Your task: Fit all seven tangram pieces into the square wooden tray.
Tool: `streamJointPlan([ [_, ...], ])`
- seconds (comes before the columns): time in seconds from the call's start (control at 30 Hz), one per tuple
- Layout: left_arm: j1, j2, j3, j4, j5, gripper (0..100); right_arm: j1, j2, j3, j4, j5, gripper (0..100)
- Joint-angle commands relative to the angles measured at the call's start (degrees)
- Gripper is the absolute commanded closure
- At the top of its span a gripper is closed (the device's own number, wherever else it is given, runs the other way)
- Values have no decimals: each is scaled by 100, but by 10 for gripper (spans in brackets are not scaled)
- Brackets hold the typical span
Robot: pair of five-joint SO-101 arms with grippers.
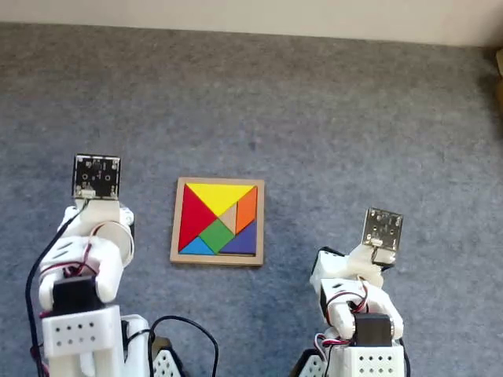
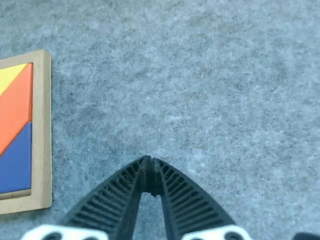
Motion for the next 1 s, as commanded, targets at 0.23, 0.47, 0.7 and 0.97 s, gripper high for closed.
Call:
streamJointPlan([
  [0.23,215,-1429,198,958,-44,995,66,-40,673,-136,35,992],
  [0.47,418,-2624,1015,1090,-44,995,66,-40,673,-136,26,992],
  [0.7,453,-2782,1138,1310,-44,995,40,-40,664,-136,26,992],
  [0.97,453,-2782,1218,1319,-79,995,-215,13,664,110,53,992],
])
